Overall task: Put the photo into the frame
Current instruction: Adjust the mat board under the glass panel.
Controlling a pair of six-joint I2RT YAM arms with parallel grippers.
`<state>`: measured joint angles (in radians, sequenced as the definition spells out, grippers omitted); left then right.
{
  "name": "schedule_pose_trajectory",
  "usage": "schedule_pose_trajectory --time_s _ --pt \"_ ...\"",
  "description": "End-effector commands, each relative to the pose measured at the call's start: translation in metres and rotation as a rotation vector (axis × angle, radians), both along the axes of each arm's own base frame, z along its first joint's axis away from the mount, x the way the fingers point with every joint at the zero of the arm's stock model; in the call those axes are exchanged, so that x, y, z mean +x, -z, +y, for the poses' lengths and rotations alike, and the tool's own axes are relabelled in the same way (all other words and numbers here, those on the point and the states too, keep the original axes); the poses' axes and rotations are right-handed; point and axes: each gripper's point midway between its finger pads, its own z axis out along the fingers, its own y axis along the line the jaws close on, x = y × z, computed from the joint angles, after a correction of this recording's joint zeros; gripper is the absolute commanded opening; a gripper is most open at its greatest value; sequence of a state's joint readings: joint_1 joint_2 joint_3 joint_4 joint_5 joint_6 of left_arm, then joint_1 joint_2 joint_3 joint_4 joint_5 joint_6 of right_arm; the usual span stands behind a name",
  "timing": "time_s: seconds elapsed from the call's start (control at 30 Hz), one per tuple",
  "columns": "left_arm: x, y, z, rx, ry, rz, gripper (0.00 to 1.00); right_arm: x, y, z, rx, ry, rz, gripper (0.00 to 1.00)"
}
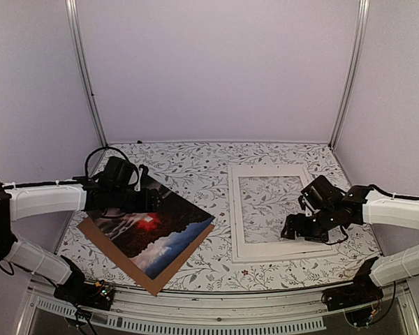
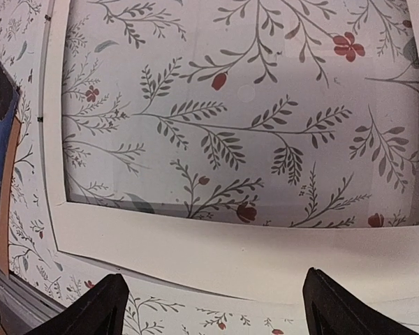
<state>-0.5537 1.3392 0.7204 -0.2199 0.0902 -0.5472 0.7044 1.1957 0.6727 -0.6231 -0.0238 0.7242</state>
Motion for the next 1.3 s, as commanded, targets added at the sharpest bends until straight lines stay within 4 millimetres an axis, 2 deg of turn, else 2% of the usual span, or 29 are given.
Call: schedule_pose_trajectory --time_s 0.0,0.13,0.57,0.97,1.07,1.27 --pt "0.006 -0.007 -0.011 -0.027 0.017 -0.023 0.78 -0.018 0.006 -0.011 -0.028 0.058 0.034 0.9" --pt "0.005 -0.007 -0.012 -0.029 0.018 -0.021 0.77 -0.022 0.012 -0.012 -0.027 0.058 0.04 0.91" --pt "0.003 -0.005 -0.01 -0.019 0.014 -0.015 0.77 -0.008 0.024 0.0 -0.039 0.033 0.036 0.91" --pt "0.003 -0.004 -0.01 -0.012 0.015 -0.011 0.77 -0.004 0.027 0.003 -0.055 0.026 0.035 0.9" --pt "0.004 -0.005 -0.009 -0.013 0.014 -0.014 0.78 -0.003 0.024 0.002 -0.061 0.022 0.032 0.9" --pt "0.005 -0.009 -0.006 -0.004 0.004 -0.033 0.8 0.006 0.0 0.018 0.002 -0.021 -0.034 0.91"
